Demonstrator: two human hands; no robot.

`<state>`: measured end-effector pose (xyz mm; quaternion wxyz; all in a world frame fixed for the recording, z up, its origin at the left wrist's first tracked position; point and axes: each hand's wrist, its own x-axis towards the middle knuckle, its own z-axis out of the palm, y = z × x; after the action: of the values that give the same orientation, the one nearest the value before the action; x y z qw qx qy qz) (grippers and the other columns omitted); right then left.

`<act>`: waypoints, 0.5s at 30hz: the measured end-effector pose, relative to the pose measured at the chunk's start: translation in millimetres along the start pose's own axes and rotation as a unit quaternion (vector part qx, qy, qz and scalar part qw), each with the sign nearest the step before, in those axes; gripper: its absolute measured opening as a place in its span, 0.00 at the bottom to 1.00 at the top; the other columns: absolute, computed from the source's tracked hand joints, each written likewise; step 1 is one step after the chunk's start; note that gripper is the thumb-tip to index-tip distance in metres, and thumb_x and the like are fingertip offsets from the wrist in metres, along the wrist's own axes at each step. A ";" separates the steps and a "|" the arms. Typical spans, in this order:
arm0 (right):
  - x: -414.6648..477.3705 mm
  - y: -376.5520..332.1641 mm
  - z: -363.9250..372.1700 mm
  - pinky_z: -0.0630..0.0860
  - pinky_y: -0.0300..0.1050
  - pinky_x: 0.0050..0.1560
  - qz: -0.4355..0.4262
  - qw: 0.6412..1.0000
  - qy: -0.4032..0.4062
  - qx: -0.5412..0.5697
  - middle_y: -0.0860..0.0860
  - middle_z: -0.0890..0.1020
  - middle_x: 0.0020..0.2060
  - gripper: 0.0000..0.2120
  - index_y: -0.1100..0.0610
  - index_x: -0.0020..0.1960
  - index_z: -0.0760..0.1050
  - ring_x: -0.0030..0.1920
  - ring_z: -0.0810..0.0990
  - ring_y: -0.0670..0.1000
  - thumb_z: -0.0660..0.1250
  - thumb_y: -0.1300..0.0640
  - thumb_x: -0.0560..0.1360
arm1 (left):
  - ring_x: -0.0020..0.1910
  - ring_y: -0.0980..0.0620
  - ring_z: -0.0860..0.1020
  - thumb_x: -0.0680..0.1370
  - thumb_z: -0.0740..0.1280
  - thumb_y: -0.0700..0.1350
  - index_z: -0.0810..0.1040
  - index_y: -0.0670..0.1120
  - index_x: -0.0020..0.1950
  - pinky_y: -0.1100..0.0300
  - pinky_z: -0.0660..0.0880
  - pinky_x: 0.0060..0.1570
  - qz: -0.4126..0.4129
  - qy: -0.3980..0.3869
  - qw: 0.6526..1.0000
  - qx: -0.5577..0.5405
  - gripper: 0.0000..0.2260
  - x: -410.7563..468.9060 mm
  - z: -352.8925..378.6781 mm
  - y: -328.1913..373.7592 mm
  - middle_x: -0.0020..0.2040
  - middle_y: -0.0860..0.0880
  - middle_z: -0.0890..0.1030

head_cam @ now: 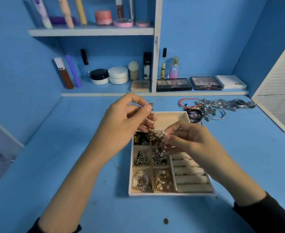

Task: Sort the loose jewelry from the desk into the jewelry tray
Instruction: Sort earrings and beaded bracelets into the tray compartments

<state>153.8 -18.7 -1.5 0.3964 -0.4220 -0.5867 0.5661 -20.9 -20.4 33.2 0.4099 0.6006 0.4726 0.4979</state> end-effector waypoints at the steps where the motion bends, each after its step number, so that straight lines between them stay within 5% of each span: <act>1: -1.2 2.3 2.2 0.82 0.46 0.40 0.000 0.999 0.003 -0.040 0.56 0.81 0.32 0.01 0.62 0.42 0.76 0.33 0.81 0.52 0.68 0.66 0.72 | 0.36 0.47 0.82 0.77 0.64 0.40 0.73 0.45 0.42 0.58 0.79 0.37 -0.005 0.001 1.000 0.003 0.04 -3.2 -1.5 -2.0 0.37 0.46 0.84; 6: -6.2 6.1 7.9 0.79 0.44 0.44 -0.043 0.969 0.017 -0.243 0.50 0.85 0.35 0.04 0.55 0.42 0.80 0.36 0.82 0.45 0.71 0.63 0.70 | 0.34 0.48 0.80 0.76 0.64 0.39 0.73 0.42 0.43 0.59 0.78 0.35 -0.031 0.000 0.999 0.015 0.02 -15.5 -5.1 -14.9 0.37 0.45 0.84; 15: -6.9 3.6 8.2 0.77 0.41 0.41 -0.072 0.964 0.043 -0.251 0.48 0.83 0.33 0.05 0.51 0.43 0.80 0.35 0.80 0.43 0.69 0.61 0.71 | 0.36 0.45 0.81 0.76 0.65 0.40 0.74 0.44 0.43 0.57 0.79 0.37 -0.057 -0.004 0.997 0.060 0.02 -29.2 -7.9 -34.4 0.37 0.44 0.83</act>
<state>148.5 -27.8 -5.3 0.3424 -0.4886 -0.7214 0.3516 -35.9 -41.3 -4.8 0.4026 0.5980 0.5336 0.4423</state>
